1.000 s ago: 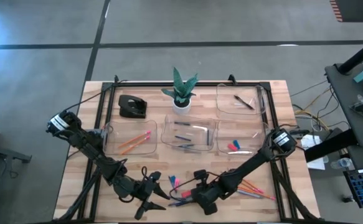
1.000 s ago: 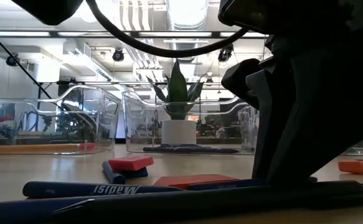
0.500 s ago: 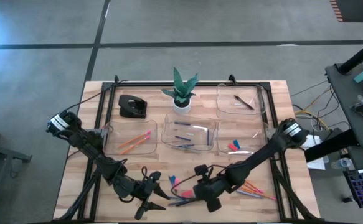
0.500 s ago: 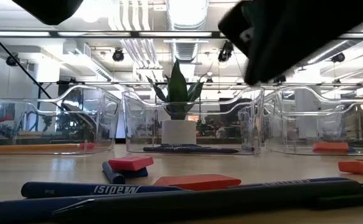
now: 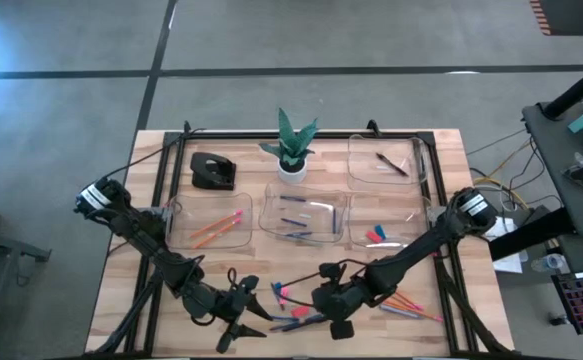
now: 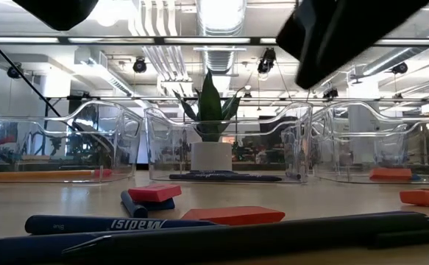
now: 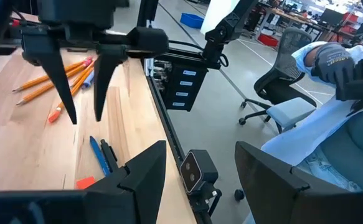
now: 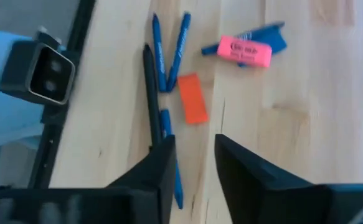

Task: Sort crayons/erasers/pens/pencils in bins
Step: Put the blue crayon into the middle transparent bin

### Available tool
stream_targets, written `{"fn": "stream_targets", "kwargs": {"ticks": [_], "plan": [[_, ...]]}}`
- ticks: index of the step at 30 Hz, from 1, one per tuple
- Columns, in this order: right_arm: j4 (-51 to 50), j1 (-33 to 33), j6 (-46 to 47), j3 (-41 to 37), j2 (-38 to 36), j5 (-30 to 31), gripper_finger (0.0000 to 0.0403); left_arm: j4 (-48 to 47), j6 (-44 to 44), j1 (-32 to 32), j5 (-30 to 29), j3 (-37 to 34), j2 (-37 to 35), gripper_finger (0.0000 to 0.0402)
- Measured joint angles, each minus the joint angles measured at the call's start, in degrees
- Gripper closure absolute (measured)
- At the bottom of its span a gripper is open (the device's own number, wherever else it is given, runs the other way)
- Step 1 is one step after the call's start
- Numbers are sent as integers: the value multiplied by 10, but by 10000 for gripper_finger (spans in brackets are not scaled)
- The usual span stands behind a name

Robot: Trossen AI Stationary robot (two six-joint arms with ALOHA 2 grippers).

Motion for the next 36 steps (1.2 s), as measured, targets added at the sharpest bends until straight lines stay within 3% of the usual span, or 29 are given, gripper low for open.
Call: {"fn": "stream_targets", "kwargs": {"ticks": [8, 29, 36], "plan": [[5, 8, 5, -1, 53, -2, 260, 1, -1, 0, 0, 0, 0, 223], [12, 14, 42, 2, 110, -9, 278, 0, -2, 0, 0, 0, 0, 223], [10, 14, 42, 2, 113, -3, 310, 1, -2, 0, 0, 0, 0, 223]]}}
